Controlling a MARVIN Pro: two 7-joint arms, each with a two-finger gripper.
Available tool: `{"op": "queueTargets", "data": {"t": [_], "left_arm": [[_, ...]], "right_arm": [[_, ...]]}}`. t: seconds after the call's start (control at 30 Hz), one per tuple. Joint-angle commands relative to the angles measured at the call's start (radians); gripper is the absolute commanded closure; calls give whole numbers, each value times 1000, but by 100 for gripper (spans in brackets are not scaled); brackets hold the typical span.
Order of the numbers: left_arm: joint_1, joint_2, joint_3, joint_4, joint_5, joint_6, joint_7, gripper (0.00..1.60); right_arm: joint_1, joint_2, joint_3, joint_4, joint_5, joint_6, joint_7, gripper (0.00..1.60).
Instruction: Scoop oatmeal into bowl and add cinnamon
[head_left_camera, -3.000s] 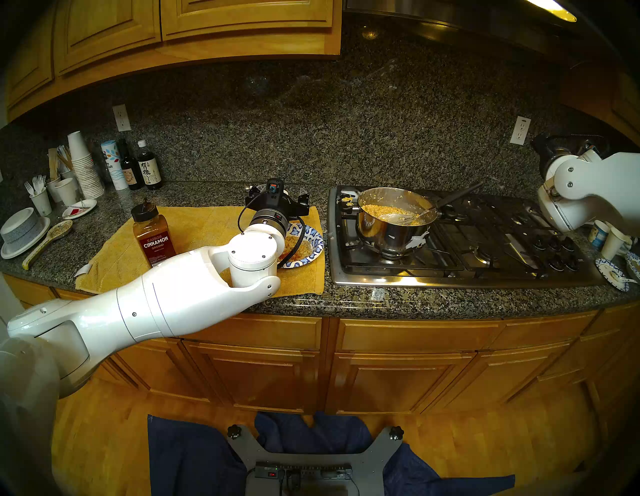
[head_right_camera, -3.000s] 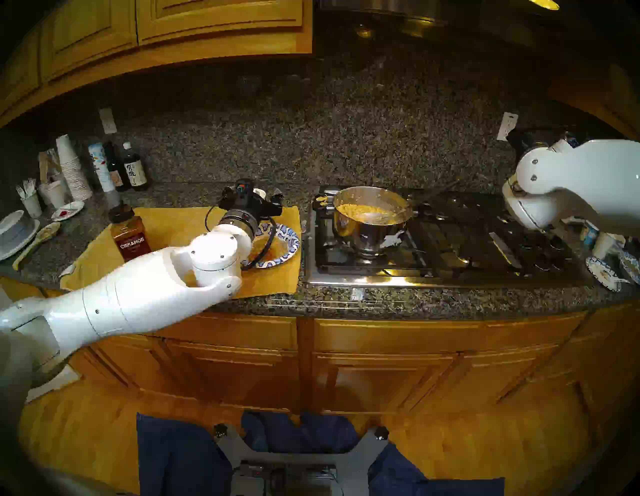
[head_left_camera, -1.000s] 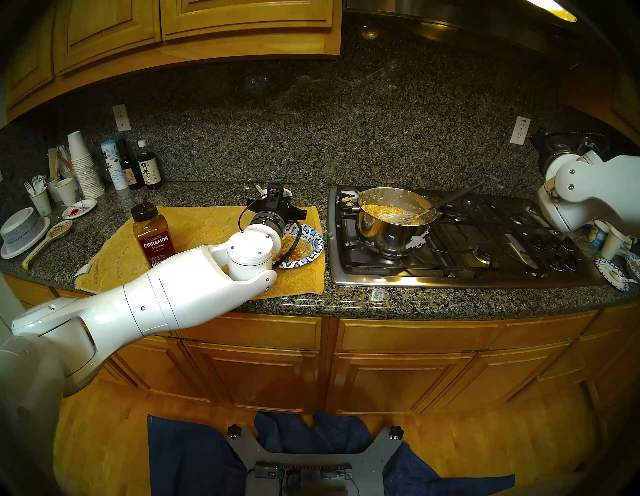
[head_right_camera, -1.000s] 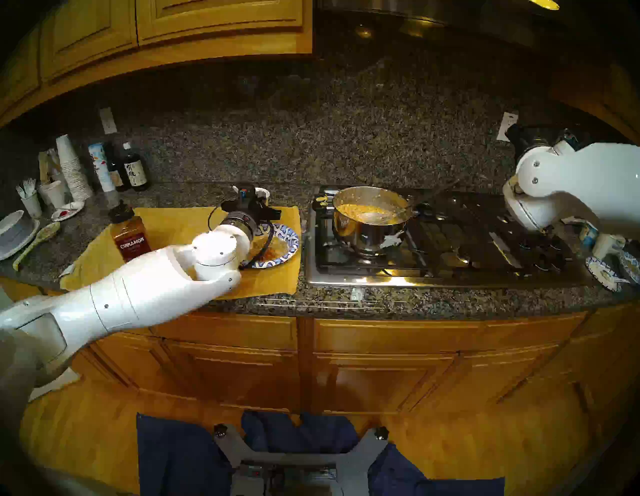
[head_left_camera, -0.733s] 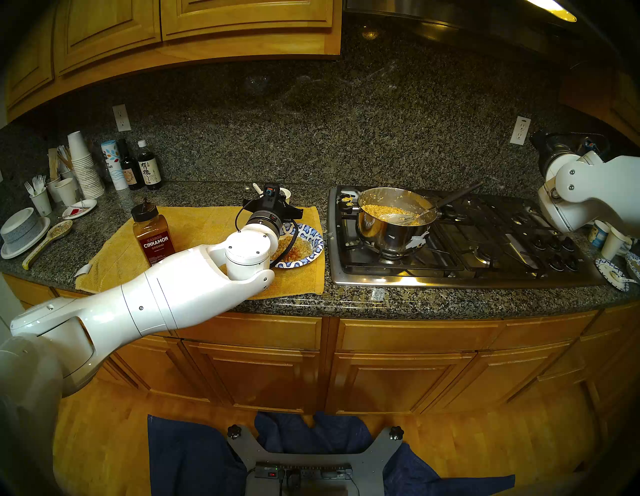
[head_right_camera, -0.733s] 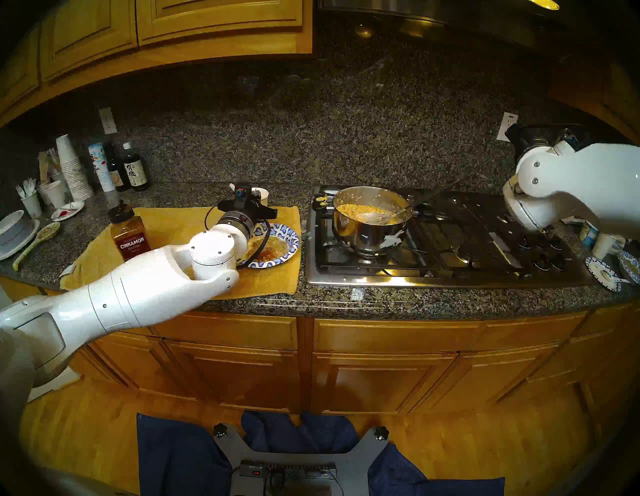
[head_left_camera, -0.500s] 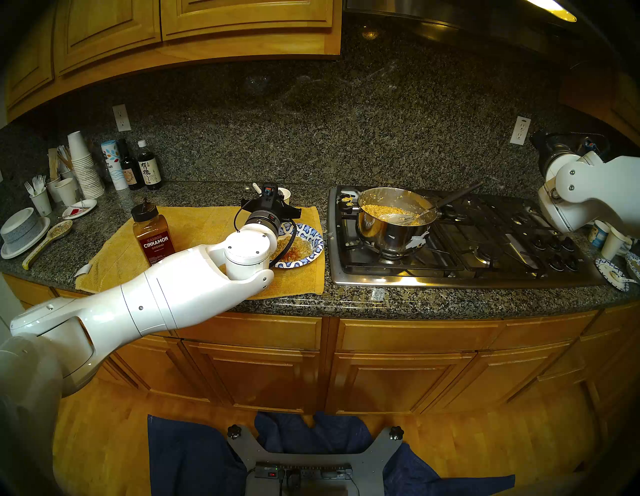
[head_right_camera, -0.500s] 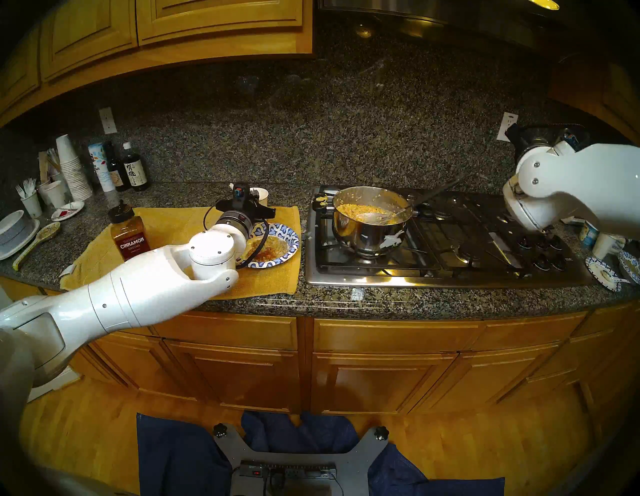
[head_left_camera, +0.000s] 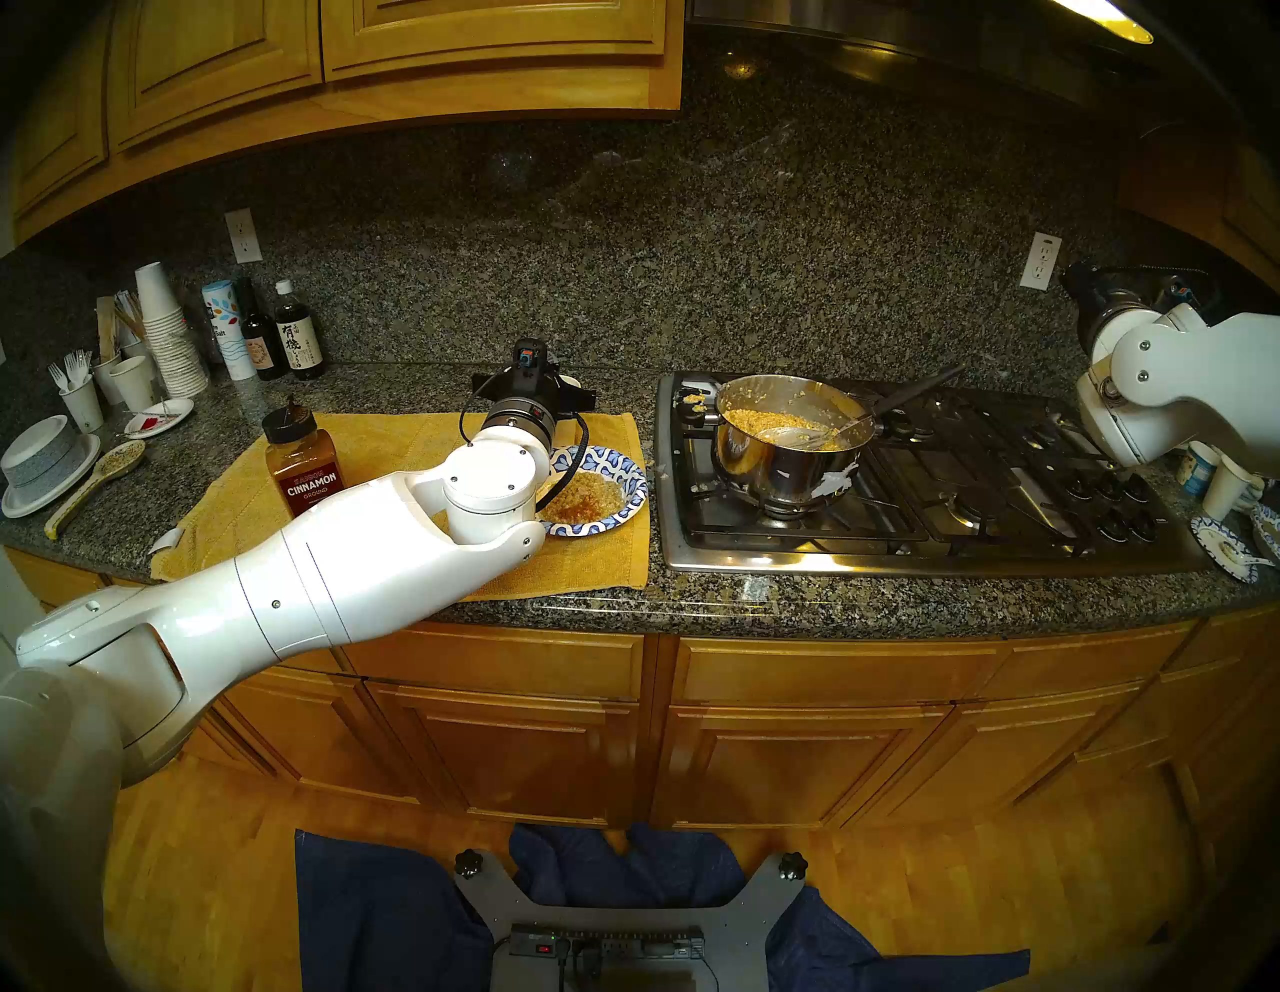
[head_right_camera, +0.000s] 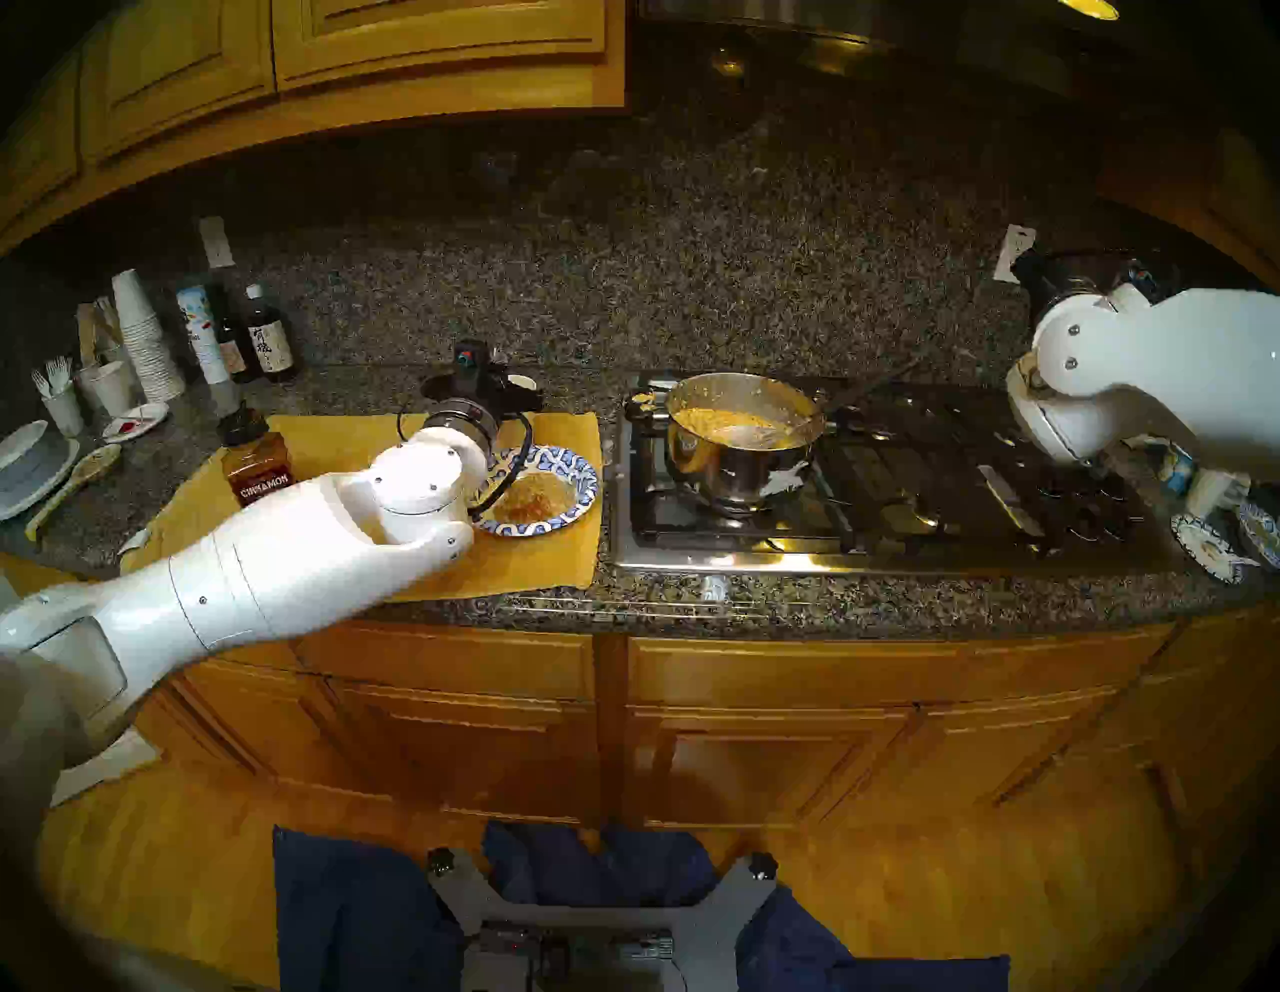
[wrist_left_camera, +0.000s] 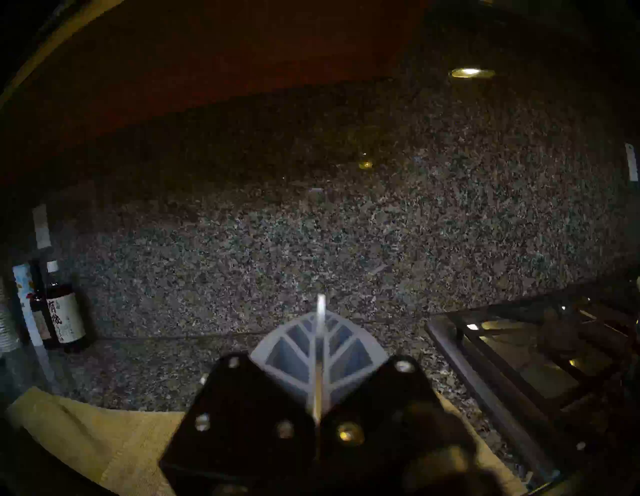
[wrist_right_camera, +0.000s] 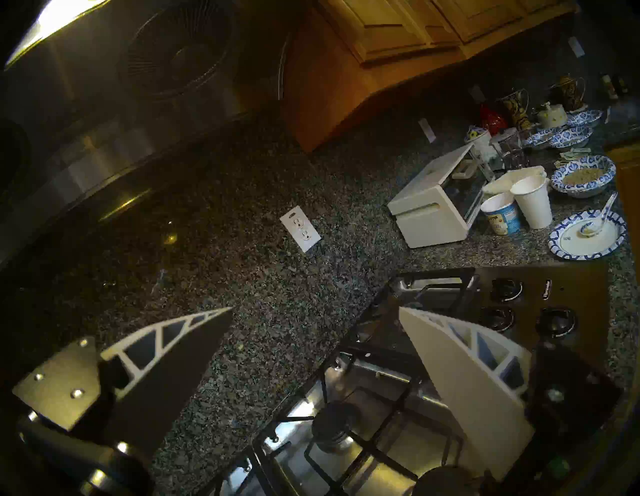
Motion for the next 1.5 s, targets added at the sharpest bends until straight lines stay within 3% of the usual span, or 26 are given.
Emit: {"op": "queueTargets", "data": {"t": [0.0,0.43,0.77,0.9,0.93,0.97,1.03,1.1,1.47], "left_arm": [[-58,13,-56,-68,-6,-17,-2,160],[-75,41,-97,-140,-34,-8,-4,160],[-75,87,-168,-278,-122,-28,-14,160],[-61,148,-218,-364,-182,-35,-6,160],[-66,145,-225,-345,-186,-40,-10,160],[-55,175,-237,-396,-204,-37,-1,160],[-62,168,-241,-369,-202,-42,-5,160],[-46,212,-277,-434,-252,-48,2,160],[1,329,-356,-583,-402,-60,26,160]], "right_arm": [[27,-3,21,9,-15,0,-63,0],[27,-3,20,10,-15,0,-62,0],[25,-3,16,11,-6,0,-40,0],[25,-4,14,11,-1,0,-34,0],[25,-5,14,11,0,0,-34,0],[25,-5,14,11,1,0,-33,0],[25,-5,13,11,2,0,-31,0],[24,-5,12,11,5,0,-27,0],[25,-7,10,12,14,0,-20,0]]}}
